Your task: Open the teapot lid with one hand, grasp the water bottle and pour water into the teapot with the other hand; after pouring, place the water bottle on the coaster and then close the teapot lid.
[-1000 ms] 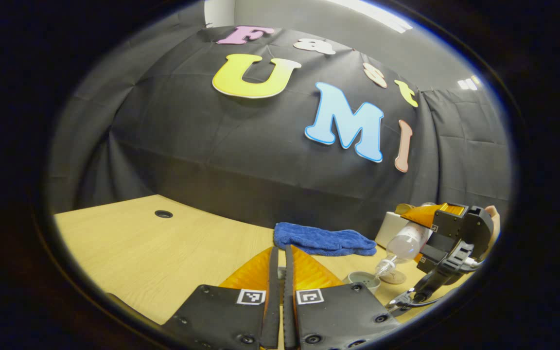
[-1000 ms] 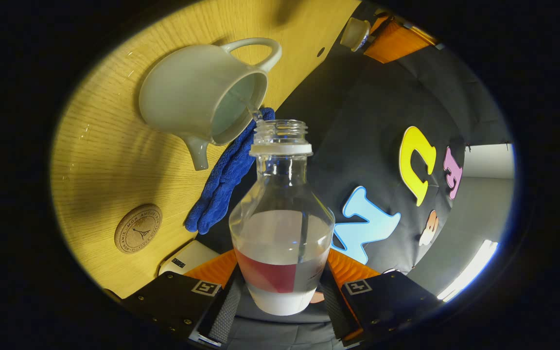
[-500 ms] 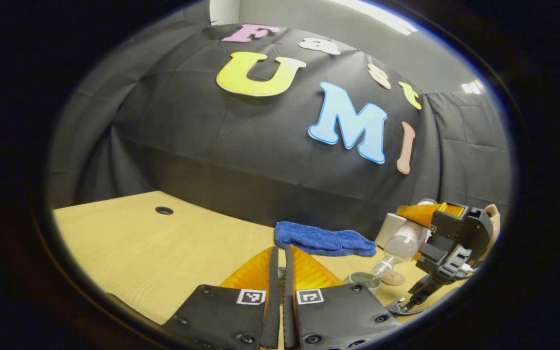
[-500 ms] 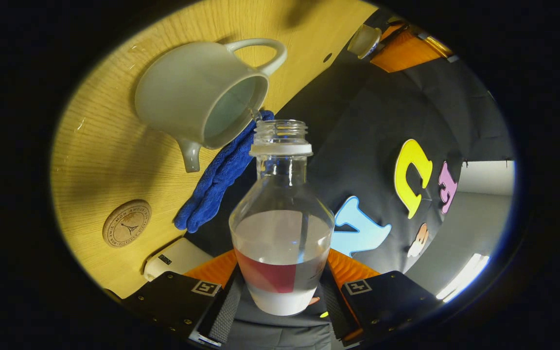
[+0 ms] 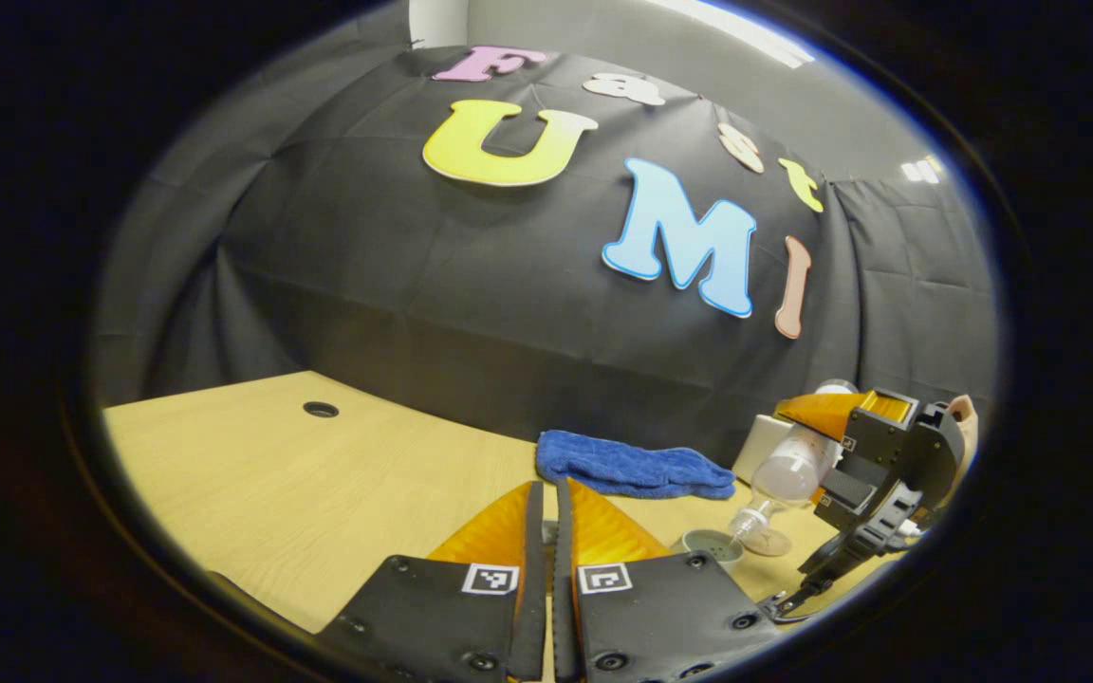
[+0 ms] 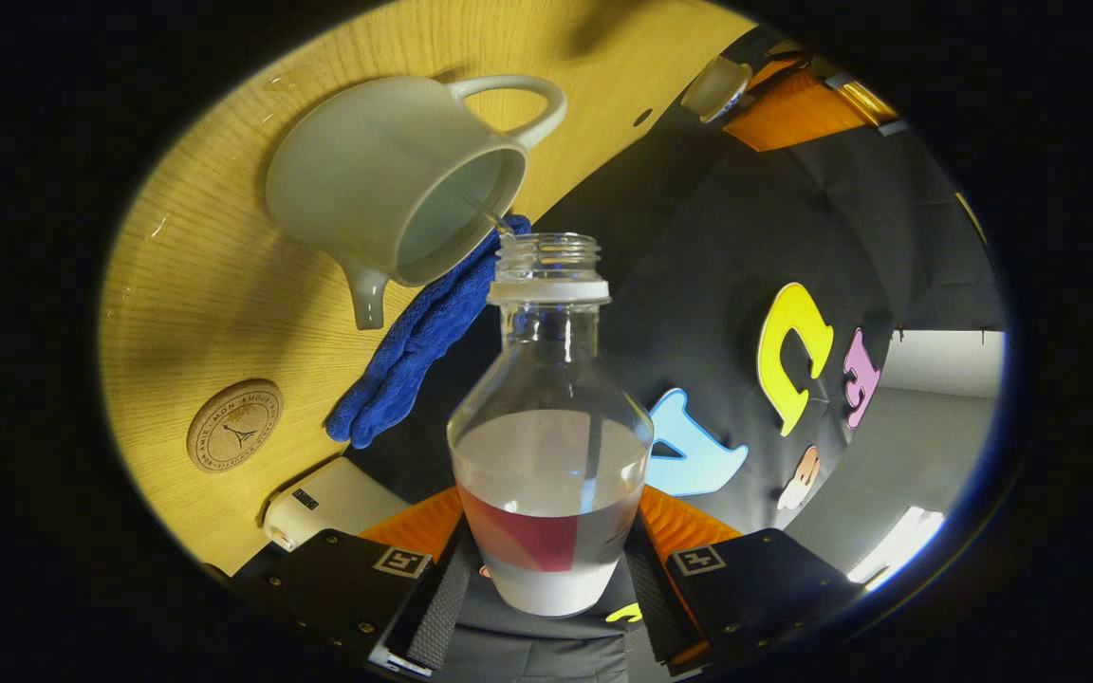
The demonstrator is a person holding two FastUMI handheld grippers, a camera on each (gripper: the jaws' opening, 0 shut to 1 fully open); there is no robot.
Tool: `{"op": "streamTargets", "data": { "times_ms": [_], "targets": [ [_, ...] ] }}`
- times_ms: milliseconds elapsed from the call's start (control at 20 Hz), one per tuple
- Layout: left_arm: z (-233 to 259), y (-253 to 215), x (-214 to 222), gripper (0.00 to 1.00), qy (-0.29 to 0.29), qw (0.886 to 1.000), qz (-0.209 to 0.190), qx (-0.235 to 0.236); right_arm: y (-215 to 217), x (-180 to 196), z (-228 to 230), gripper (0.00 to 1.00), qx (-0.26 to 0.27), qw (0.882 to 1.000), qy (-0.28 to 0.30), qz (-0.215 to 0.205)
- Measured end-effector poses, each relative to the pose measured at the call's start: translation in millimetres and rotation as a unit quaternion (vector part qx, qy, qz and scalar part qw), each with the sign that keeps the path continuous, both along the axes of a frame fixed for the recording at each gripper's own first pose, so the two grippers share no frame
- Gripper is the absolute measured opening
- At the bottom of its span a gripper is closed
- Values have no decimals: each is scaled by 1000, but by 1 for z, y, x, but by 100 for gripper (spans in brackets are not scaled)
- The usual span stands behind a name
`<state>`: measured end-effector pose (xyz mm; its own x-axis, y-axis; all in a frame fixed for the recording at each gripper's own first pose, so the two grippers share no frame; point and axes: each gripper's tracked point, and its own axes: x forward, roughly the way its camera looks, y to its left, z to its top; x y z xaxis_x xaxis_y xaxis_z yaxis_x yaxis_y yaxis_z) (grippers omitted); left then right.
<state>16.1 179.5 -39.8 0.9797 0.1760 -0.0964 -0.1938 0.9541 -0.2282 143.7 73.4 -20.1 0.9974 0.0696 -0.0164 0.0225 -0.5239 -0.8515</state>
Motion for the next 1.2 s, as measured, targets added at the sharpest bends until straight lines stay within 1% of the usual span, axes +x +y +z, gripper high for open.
{"op": "streamTargets", "data": {
  "times_ms": [150, 250, 350, 450, 600, 700, 800, 950, 1100, 1200],
  "targets": [
    [1, 0, -1, 10, -1, 1000, -1, -1, -1, 1, 0, 77, 2, 1000, -2, 1],
    [1, 0, 0, 10, -1, 1000, -1, -1, -2, -1, -4, 77, 15, 1000, 8, -4],
    [2, 1, -1, 10, -2, 1000, -1, 0, -6, -1, -14, 77, 50, 998, 34, -17],
    [3, 2, -1, 10, -4, 1000, 4, 4, -12, -2, -25, 77, 94, 993, 56, -32],
    [5, 4, -2, 10, -10, 1000, 8, 4, -15, -5, -35, 77, 134, 987, 70, -48],
    [7, 7, -3, 10, -15, 1000, 13, 4, -18, -8, -46, 77, 171, 979, 89, -62],
    [7, 12, -4, 10, -16, 1000, 17, 4, -23, -11, -61, 77, 229, 963, 115, -85],
    [3, 9, -3, 9, -11, 1000, 14, 4, -26, -16, -81, 77, 321, 928, 150, -113],
    [-3, 6, -1, 10, -4, 1000, 9, 1, -28, -19, -91, 78, 388, 898, 164, -128],
    [-2, 5, -1, 10, -2, 1000, 7, 2, -28, -19, -99, 78, 437, 872, 174, -138]
  ]
}}
